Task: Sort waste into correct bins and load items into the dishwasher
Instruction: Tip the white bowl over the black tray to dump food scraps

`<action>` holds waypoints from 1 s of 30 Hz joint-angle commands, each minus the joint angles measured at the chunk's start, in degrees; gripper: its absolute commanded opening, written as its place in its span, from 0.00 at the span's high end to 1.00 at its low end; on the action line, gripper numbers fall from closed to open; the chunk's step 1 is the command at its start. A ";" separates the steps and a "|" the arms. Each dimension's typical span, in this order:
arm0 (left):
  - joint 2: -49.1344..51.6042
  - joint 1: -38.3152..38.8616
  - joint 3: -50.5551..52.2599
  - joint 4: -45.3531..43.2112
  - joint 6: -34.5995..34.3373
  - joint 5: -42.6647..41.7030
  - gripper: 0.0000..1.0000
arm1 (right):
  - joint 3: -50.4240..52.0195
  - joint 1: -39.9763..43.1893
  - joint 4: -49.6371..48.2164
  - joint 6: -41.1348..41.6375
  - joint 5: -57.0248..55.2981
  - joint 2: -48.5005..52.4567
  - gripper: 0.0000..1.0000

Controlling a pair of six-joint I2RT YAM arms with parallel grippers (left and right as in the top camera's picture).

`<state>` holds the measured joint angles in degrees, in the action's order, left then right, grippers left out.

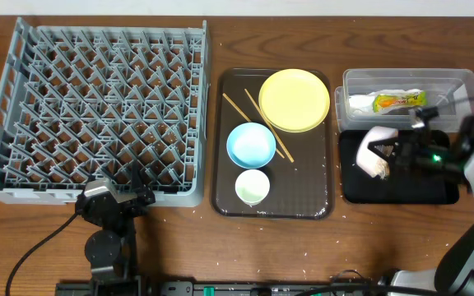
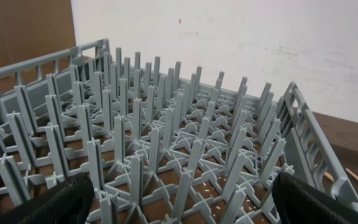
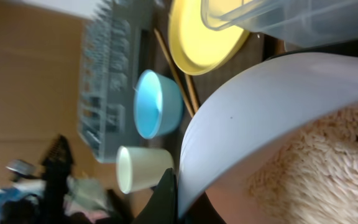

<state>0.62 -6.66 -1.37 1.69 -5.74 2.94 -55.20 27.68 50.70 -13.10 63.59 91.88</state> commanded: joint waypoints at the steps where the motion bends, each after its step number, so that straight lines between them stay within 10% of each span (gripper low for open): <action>1: -0.35 -0.17 1.14 2.19 0.61 0.55 0.07 | 3.61 4.52 -2.25 -2.82 12.76 -0.46 0.99; 21: -0.35 -0.17 1.14 2.19 0.59 0.55 0.07 | 7.98 20.04 -4.22 -1.40 25.81 -0.46 0.99; 30: -0.35 -0.17 1.14 2.19 0.61 0.55 0.07 | 7.96 20.09 -8.07 11.45 25.73 -0.48 0.99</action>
<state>0.62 -6.66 -1.37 1.69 -5.74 2.96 -47.40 47.42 44.58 -8.86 86.85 91.85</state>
